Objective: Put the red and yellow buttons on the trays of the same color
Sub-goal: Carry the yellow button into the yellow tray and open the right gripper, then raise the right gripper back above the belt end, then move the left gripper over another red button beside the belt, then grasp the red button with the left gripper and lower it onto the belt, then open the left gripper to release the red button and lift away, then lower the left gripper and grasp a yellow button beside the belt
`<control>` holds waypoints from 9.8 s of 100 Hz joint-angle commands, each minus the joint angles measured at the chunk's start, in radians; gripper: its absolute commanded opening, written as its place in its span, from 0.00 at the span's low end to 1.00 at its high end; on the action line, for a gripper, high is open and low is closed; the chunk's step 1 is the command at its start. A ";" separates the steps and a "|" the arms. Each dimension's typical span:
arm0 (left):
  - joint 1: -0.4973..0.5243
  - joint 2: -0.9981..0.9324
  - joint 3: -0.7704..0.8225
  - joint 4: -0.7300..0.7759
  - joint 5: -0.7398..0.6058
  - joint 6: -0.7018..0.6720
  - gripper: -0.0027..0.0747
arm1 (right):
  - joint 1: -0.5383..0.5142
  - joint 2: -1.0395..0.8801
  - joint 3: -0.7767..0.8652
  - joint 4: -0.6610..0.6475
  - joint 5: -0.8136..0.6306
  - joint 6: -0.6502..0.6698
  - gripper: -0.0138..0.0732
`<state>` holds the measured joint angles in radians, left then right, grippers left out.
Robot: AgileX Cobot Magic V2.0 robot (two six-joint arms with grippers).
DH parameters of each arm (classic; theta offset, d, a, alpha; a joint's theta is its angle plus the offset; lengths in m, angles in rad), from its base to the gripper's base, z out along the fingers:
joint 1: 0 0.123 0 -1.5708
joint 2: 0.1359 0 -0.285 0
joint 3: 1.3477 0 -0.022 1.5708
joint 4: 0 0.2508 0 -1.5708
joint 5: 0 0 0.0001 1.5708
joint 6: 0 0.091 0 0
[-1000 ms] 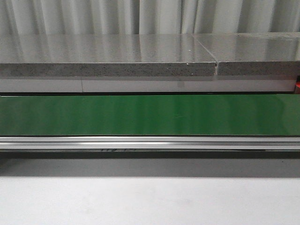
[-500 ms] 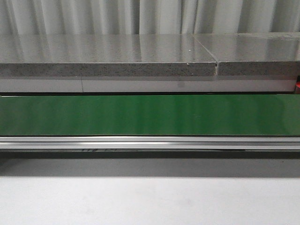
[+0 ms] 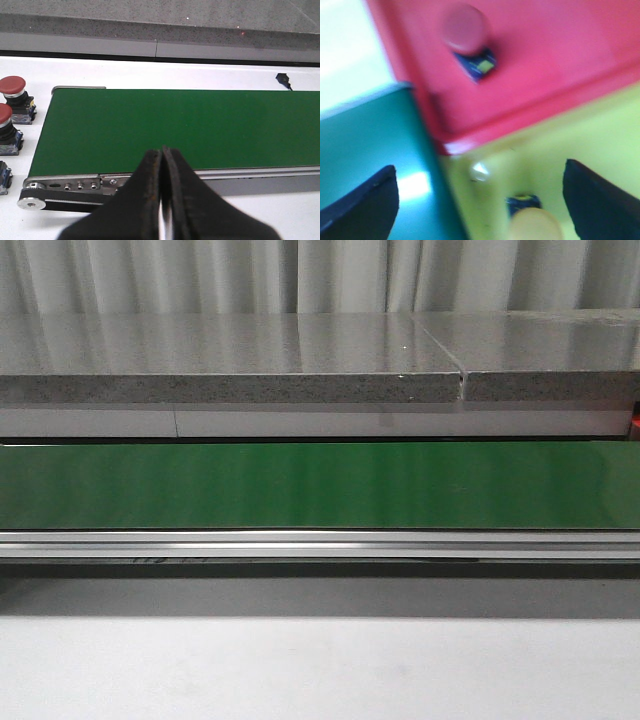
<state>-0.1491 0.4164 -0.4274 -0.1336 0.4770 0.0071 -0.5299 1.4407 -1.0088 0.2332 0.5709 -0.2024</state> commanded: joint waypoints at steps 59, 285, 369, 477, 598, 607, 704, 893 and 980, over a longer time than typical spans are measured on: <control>-0.008 0.006 -0.026 -0.006 -0.081 0.000 0.01 | 0.343 -0.618 0.189 0.006 -0.031 -0.090 0.91; 0.270 0.383 -0.338 0.156 -0.003 -0.292 0.86 | 0.389 -0.808 0.336 0.006 0.014 -0.090 0.08; 0.531 1.049 -0.545 0.035 0.077 -0.292 0.86 | 0.389 -0.808 0.336 0.006 0.014 -0.090 0.08; 0.530 1.261 -0.641 0.013 0.094 -0.285 0.02 | 0.389 -0.808 0.336 0.006 0.014 -0.090 0.08; 0.258 1.116 -0.769 -0.024 0.354 -0.123 0.01 | 0.389 -0.808 0.336 0.006 0.014 -0.090 0.08; 0.258 1.123 -0.769 -0.024 0.358 -0.119 0.01 | 0.389 -0.808 0.336 0.006 0.014 -0.090 0.08; 0.258 1.123 -0.853 -0.051 0.375 0.008 0.86 | 0.389 -0.808 0.336 0.006 0.014 -0.090 0.08; 0.735 1.249 -0.622 -0.044 0.092 -0.055 0.86 | 0.389 -0.808 0.336 0.006 0.014 -0.090 0.08; 0.751 1.379 -0.702 -0.078 0.054 -0.055 0.34 | 0.389 -0.808 0.336 0.006 0.014 -0.090 0.08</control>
<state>0.6002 1.8406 -1.1021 -0.1947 0.5571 -0.0374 -0.1409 0.6353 -0.6484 0.2351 0.6562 -0.2829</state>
